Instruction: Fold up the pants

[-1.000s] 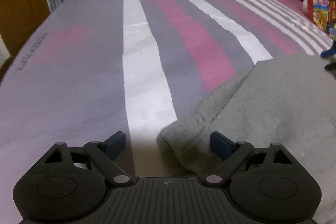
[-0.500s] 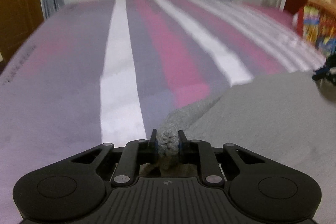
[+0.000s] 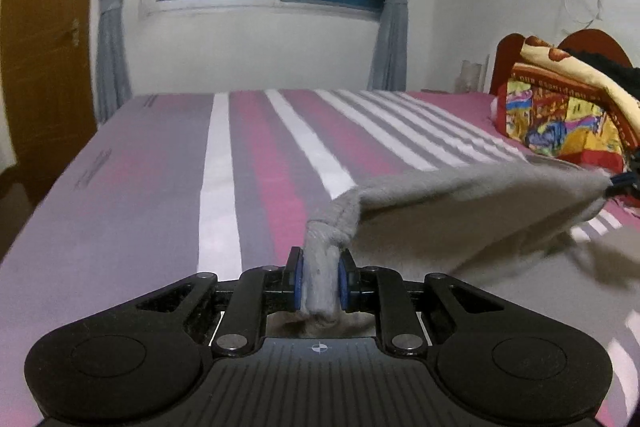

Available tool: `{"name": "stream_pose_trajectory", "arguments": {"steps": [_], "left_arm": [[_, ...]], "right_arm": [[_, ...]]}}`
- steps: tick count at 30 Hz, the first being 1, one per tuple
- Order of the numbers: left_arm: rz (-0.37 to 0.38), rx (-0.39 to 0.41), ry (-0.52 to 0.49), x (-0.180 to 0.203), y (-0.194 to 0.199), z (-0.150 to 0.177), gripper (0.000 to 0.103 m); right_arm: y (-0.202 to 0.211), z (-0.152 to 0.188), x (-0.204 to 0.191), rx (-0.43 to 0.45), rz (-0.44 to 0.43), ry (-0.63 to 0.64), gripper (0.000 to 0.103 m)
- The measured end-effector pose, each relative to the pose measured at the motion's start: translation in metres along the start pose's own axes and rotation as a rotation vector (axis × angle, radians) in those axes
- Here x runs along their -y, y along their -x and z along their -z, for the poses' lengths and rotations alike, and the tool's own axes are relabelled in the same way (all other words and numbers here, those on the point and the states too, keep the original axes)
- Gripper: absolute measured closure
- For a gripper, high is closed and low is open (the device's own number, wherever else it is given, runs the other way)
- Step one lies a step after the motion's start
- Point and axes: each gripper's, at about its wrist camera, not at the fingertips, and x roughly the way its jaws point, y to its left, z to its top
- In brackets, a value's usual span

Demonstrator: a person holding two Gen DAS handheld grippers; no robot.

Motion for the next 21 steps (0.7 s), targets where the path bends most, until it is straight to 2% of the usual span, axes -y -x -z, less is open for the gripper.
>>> {"name": "stream_pose_trajectory", "arguments": {"steps": [3, 4, 6, 8, 9, 12, 13, 15, 18, 21], "left_arm": [[-0.015, -0.048, 0.068, 0.006, 0.006, 0.044, 0.085], [-0.03, -0.073, 0.08, 0.009, 0.004, 0.06, 0.085], [-0.062, -0.123, 0.118, 0.011, 0.0, 0.086, 0.081], [-0.096, -0.139, 0.168, 0.01, 0.008, 0.102, 0.069], [-0.106, -0.132, 0.198, 0.009, 0.017, 0.107, 0.067], [-0.144, -0.057, 0.313, -0.001, 0.05, 0.117, 0.049], [-0.146, -0.022, 0.377, -0.003, 0.058, 0.119, 0.039], [-0.081, 0.027, 0.52, -0.005, 0.063, 0.123, 0.037], [0.028, 0.025, 0.71, -0.006, 0.051, 0.13, 0.037], [0.087, 0.019, 0.834, -0.008, 0.032, 0.136, 0.037]], "right_arm": [[-0.005, 0.026, -0.031, -0.025, -0.018, -0.093, 0.094], [-0.013, 0.038, -0.042, -0.055, -0.012, -0.128, 0.091], [-0.03, 0.058, -0.051, -0.13, -0.011, -0.201, 0.084], [-0.034, 0.073, -0.058, -0.177, 0.047, -0.278, 0.08], [-0.028, 0.075, -0.059, -0.167, 0.08, -0.322, 0.075], [0.007, 0.079, -0.043, -0.06, 0.101, -0.537, 0.038], [0.012, 0.078, -0.041, -0.04, 0.113, -0.568, 0.035], [0.019, 0.076, -0.041, -0.022, 0.116, -0.62, 0.039], [0.002, 0.061, -0.035, -0.051, 0.124, -0.659, 0.046], [-0.019, 0.052, -0.04, -0.094, 0.141, -0.716, 0.048]]}}
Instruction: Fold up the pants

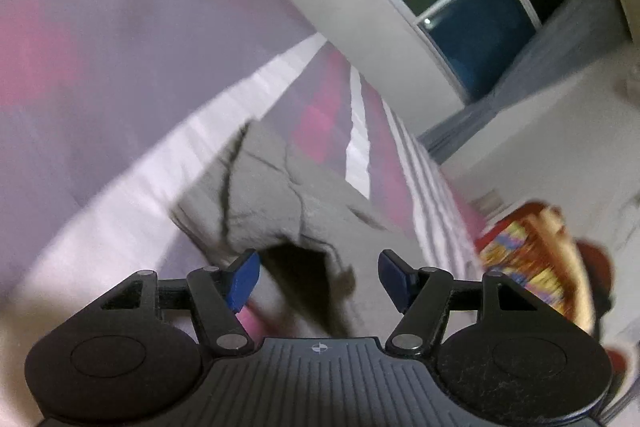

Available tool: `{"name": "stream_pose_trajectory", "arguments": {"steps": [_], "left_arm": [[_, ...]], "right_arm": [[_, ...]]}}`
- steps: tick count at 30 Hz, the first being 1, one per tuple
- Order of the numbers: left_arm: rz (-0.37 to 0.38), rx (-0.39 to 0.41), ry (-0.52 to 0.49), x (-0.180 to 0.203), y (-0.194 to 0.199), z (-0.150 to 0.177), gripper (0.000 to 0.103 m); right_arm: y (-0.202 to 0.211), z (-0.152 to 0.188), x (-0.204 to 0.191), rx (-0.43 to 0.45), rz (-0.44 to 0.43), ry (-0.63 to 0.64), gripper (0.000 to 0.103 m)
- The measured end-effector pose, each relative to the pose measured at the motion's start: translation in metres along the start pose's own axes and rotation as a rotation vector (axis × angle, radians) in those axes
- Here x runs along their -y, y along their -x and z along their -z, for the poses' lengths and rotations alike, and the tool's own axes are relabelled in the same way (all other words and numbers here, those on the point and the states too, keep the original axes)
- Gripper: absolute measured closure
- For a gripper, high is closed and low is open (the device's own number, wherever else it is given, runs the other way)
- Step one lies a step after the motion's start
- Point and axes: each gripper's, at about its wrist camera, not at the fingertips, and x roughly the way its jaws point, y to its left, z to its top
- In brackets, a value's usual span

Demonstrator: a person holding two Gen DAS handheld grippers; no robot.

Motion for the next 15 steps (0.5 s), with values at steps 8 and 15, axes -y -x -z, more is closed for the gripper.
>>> {"name": "stream_pose_trajectory", "arguments": {"steps": [8, 15], "left_arm": [[-0.036, -0.065, 0.164, -0.009, -0.059, 0.002, 0.082], [0.022, -0.035, -0.032, 0.029, -0.048, -0.028, 0.085]], "right_arm": [[-0.068, -0.012, 0.007, -0.197, 0.15, -0.075, 0.049], [-0.018, 0.0, 0.03, -0.104, 0.116, -0.108, 0.101]]}}
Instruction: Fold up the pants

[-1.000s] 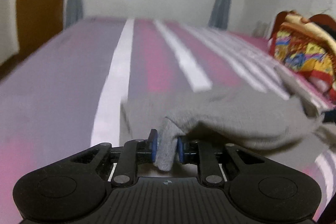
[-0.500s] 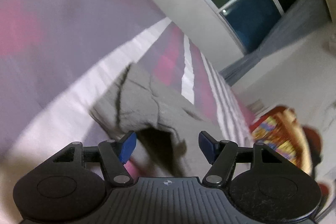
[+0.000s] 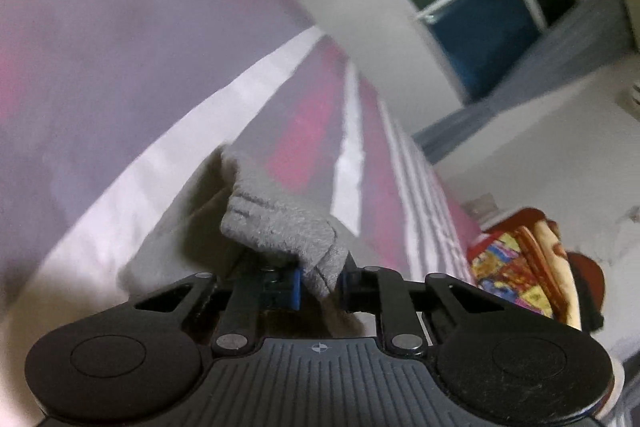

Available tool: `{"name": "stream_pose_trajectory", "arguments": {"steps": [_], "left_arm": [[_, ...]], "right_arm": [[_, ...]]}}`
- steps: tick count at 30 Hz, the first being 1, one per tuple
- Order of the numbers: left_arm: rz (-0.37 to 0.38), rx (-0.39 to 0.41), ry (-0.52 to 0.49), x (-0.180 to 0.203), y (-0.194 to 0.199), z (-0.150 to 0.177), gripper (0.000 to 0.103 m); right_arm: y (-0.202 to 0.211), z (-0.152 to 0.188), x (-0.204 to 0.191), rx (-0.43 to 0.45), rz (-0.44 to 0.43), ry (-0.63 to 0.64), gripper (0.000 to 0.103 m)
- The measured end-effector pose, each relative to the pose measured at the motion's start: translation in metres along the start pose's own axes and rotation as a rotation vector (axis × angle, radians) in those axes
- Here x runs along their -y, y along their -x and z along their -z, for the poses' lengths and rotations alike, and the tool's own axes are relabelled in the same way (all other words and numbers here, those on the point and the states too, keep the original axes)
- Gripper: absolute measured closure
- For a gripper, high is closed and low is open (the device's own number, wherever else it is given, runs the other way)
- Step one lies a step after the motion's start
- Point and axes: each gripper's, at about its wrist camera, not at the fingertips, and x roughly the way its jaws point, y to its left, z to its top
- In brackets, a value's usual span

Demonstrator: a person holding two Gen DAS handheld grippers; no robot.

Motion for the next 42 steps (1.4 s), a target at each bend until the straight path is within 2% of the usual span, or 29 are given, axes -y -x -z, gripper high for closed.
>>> {"name": "stream_pose_trajectory", "arguments": {"steps": [3, 5, 6, 7, 9, 10, 12, 14, 15, 16, 18, 20, 21, 22, 25, 27, 30, 31, 32, 34, 35, 36, 38, 40, 41, 42], "left_arm": [[-0.052, -0.058, -0.146, 0.008, 0.003, 0.001, 0.085], [-0.186, -0.153, -0.242, -0.001, -0.007, 0.013, 0.085], [-0.228, -0.187, -0.277, -0.003, -0.014, 0.02, 0.085], [-0.24, -0.19, -0.298, -0.003, -0.015, 0.026, 0.085], [-0.245, -0.162, -0.29, -0.001, -0.009, 0.029, 0.085], [-0.246, -0.158, -0.281, -0.001, -0.008, 0.029, 0.085], [-0.26, -0.162, -0.28, 0.0, -0.009, 0.029, 0.085], [-0.278, -0.163, -0.275, 0.0, -0.013, 0.032, 0.085], [-0.288, -0.165, -0.276, 0.001, -0.016, 0.034, 0.085], [-0.296, -0.168, -0.276, 0.002, -0.018, 0.035, 0.085], [-0.299, -0.167, -0.259, 0.0, -0.022, 0.036, 0.085], [-0.299, -0.166, -0.241, 0.0, -0.02, 0.033, 0.085], [-0.302, -0.164, -0.245, 0.001, -0.02, 0.033, 0.085], [-0.307, -0.16, -0.258, 0.003, -0.019, 0.032, 0.085], [-0.319, -0.164, -0.292, 0.009, -0.02, 0.031, 0.085], [-0.321, -0.174, -0.298, 0.008, -0.022, 0.031, 0.085], [-0.313, -0.185, -0.284, 0.004, -0.022, 0.032, 0.085], [-0.31, -0.19, -0.274, 0.003, -0.022, 0.031, 0.085], [-0.308, -0.196, -0.266, 0.001, -0.022, 0.031, 0.085], [-0.306, -0.202, -0.265, 0.0, -0.022, 0.032, 0.084], [-0.308, -0.204, -0.266, 0.0, -0.023, 0.032, 0.084], [-0.312, -0.206, -0.265, -0.001, -0.025, 0.033, 0.084], [-0.321, -0.205, -0.257, -0.001, -0.027, 0.034, 0.084], [-0.329, -0.206, -0.254, 0.001, -0.027, 0.034, 0.084], [-0.332, -0.207, -0.252, 0.001, -0.027, 0.034, 0.084], [-0.334, -0.209, -0.253, 0.003, -0.026, 0.032, 0.084]], "right_arm": [[0.019, 0.03, 0.013, 0.007, -0.013, -0.027, 0.101], [0.009, 0.051, 0.019, -0.044, -0.011, -0.046, 0.097], [0.002, 0.058, 0.023, -0.069, -0.014, -0.067, 0.094], [0.002, 0.06, 0.028, -0.053, -0.016, -0.098, 0.089], [0.017, 0.054, 0.03, 0.024, 0.006, -0.116, 0.073], [0.026, 0.049, 0.029, 0.067, 0.02, -0.089, 0.068], [0.027, 0.033, 0.027, 0.091, 0.026, -0.053, 0.067], [0.017, 0.015, 0.024, 0.068, 0.046, -0.017, 0.068], [0.01, 0.007, 0.021, 0.059, 0.063, 0.008, 0.063], [0.0, 0.002, 0.015, 0.034, 0.097, 0.047, 0.053], [-0.018, -0.002, 0.015, -0.029, 0.151, 0.085, 0.044], [-0.03, -0.003, 0.019, -0.066, 0.157, 0.091, 0.051], [-0.028, 0.0, 0.023, -0.072, 0.135, 0.08, 0.093], [-0.024, 0.002, 0.033, -0.08, 0.091, 0.04, 0.101], [0.012, 0.012, 0.053, 0.003, 0.075, -0.024, 0.1], [0.04, 0.033, 0.068, 0.026, 0.048, -0.105, 0.1], [0.032, 0.068, 0.09, -0.075, 0.066, -0.157, 0.098], [0.03, 0.073, 0.096, -0.084, 0.056, -0.169, 0.092], [0.039, 0.074, 0.099, -0.036, 0.043, -0.174, 0.083], [0.061, 0.065, 0.091, 0.084, 0.058, -0.099, 0.055], [0.064, 0.055, 0.085, 0.112, 0.063, -0.043, 0.051], [0.061, 0.045, 0.082, 0.105, 0.061, -0.005, 0.05], [0.035, 0.024, 0.075, 0.036, 0.076, 0.083, 0.05], [0.005, 0.014, 0.07, -0.037, 0.131, 0.179, 0.056], [-0.008, 0.013, 0.068, -0.075, 0.176, 0.212, 0.061], [-0.013, 0.012, 0.071, -0.092, 0.209, 0.228, 0.083]]}}
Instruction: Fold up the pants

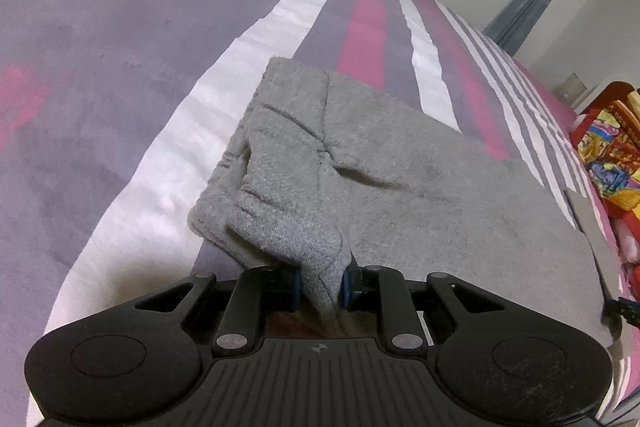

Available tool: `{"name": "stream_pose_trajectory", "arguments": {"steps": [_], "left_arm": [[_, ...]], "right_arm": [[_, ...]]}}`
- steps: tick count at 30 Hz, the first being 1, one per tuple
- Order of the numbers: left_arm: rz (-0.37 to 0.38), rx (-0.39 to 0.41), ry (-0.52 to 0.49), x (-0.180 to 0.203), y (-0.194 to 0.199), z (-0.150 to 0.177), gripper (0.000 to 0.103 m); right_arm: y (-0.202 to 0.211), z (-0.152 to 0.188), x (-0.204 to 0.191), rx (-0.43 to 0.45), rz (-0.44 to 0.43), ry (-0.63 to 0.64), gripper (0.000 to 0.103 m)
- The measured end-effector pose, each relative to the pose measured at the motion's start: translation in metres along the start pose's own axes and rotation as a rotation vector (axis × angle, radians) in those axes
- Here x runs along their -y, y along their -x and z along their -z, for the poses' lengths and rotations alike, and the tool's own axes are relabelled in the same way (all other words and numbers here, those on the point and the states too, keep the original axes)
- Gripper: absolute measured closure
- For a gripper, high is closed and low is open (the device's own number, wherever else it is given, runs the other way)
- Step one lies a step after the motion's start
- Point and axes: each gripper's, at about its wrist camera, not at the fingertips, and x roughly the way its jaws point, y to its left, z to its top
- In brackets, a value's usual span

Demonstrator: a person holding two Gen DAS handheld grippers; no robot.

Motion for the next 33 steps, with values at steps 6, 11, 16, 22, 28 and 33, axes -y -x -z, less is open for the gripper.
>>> {"name": "stream_pose_trajectory", "arguments": {"steps": [6, 11, 16, 22, 28, 33], "left_arm": [[-0.009, 0.068, -0.074, 0.01, 0.014, -0.011, 0.084], [-0.031, 0.023, -0.103, 0.01, 0.001, -0.007, 0.084], [-0.037, 0.001, -0.093, 0.012, -0.001, -0.008, 0.084], [-0.058, -0.009, -0.077, 0.014, -0.004, -0.008, 0.084], [-0.06, -0.014, -0.068, 0.014, -0.005, -0.01, 0.084], [-0.032, -0.01, -0.062, 0.008, -0.005, -0.009, 0.084]], "right_arm": [[0.051, 0.026, 0.036, 0.103, -0.014, -0.154, 0.099], [0.028, 0.081, 0.056, -0.052, -0.058, -0.254, 0.085], [0.065, 0.062, 0.038, 0.151, -0.041, -0.079, 0.066], [0.014, 0.016, -0.016, 0.071, -0.011, 0.287, 0.063], [0.033, 0.002, 0.028, 0.158, -0.015, 0.069, 0.099], [0.097, 0.048, 0.122, 0.323, -0.077, -0.405, 0.099]]}}
